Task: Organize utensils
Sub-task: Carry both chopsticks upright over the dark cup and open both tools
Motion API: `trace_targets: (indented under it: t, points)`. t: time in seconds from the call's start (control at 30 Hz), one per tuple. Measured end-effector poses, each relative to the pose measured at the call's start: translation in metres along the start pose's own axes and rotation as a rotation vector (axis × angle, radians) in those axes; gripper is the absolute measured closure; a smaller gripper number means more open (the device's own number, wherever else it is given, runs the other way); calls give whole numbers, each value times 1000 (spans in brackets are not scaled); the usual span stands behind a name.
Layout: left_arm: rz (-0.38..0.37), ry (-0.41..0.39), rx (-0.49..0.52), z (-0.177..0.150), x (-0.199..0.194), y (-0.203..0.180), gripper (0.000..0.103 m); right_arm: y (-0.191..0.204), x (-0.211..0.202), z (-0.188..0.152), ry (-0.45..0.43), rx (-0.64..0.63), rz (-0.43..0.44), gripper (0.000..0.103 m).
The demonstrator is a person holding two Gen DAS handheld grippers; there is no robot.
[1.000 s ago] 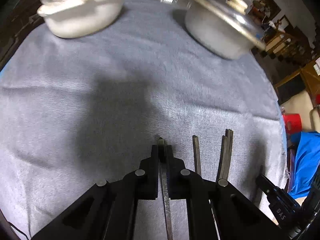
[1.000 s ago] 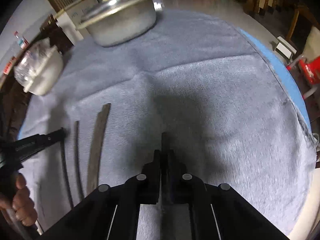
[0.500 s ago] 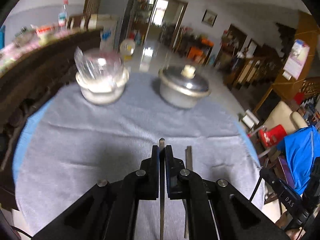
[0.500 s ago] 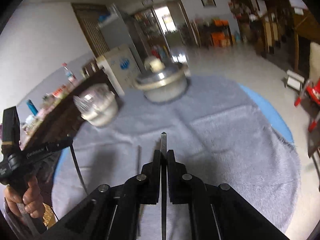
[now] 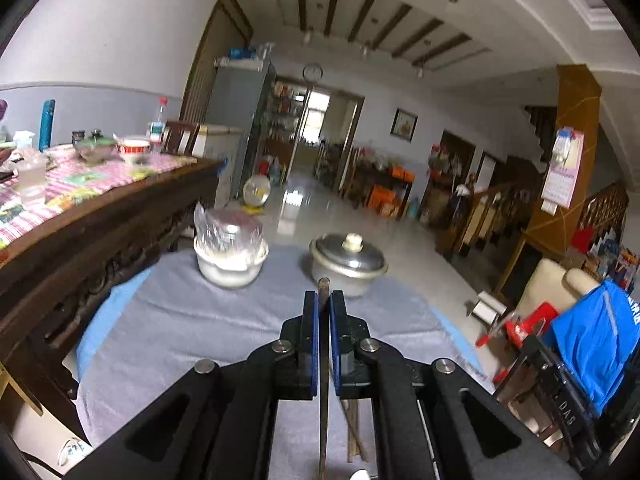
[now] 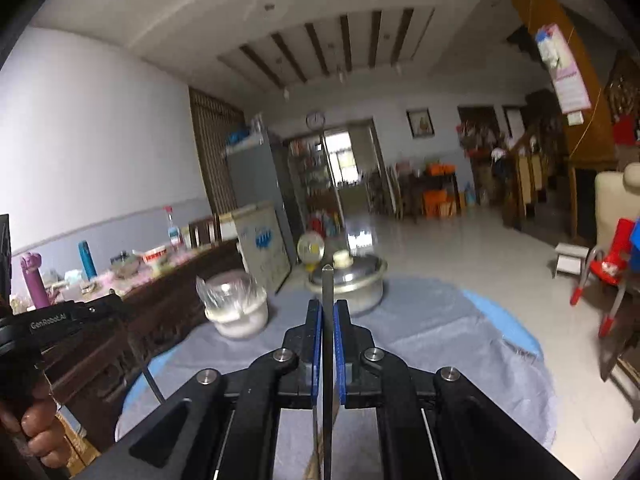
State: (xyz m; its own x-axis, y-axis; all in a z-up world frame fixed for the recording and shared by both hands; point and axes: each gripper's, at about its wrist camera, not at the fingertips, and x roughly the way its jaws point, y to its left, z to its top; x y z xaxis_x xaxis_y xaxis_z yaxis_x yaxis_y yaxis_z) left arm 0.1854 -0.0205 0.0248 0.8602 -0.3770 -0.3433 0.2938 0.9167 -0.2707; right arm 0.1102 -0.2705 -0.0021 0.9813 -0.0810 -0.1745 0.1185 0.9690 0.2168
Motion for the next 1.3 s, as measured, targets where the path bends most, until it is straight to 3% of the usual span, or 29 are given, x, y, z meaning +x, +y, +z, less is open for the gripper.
trace_targets:
  t: [0.17,0.4,0.57,0.83,1.13,1.3]
  points:
    - [-35,-87,-18,11,-37,-7,98,12,-36,13,-127,12,16,96]
    - [-105,-136,-48,13,-70,-13,98,27,-58,15,-175,59,93,96]
    - [-93,-126,-26,-3,-65,-21,98,44,-54,0,-137,-3,99,96]
    - [-54,-45,-12,-30,-38,-25,98,46,-44,-19,-61,-30,100,96]
    - [-79,52,15,-45,-21,-29,98,35,-34,-31,26,-18,121,96]
    - [-111,99,41,-50,-14,-31,97,21,-27,-35,87,52,175,92]
